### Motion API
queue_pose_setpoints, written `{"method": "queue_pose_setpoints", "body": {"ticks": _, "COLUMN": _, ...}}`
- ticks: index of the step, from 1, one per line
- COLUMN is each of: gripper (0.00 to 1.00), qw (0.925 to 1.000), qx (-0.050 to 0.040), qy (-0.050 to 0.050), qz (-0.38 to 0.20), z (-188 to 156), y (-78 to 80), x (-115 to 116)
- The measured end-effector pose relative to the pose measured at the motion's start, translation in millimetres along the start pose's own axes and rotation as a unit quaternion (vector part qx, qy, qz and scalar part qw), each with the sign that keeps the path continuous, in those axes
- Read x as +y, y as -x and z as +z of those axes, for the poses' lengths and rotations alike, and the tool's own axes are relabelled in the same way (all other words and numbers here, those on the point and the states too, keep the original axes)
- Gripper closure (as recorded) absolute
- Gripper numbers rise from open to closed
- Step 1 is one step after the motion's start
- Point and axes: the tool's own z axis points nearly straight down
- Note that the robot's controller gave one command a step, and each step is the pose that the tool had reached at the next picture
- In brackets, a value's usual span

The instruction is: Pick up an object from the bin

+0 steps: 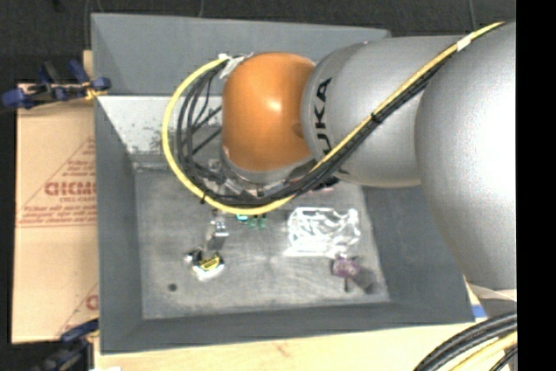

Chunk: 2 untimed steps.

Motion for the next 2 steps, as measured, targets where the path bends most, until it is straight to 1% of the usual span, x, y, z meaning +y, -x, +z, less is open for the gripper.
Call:
{"method": "queue_pose_setpoints", "body": {"ticks": 1, "gripper": 0.00, "qw": 0.9975, "qx": -0.0060, "qy": 0.000, "qz": -0.071, "z": 78.5, "y": -29.6, "x": -12.5}}
{"method": "queue_pose_setpoints", "body": {"ticks": 2, "gripper": 0.00, "qw": 0.9996, "qx": -0.0049, "qy": 0.001, "qz": -0.028, "z": 61.4, "y": -23.5, "x": -17.1}}
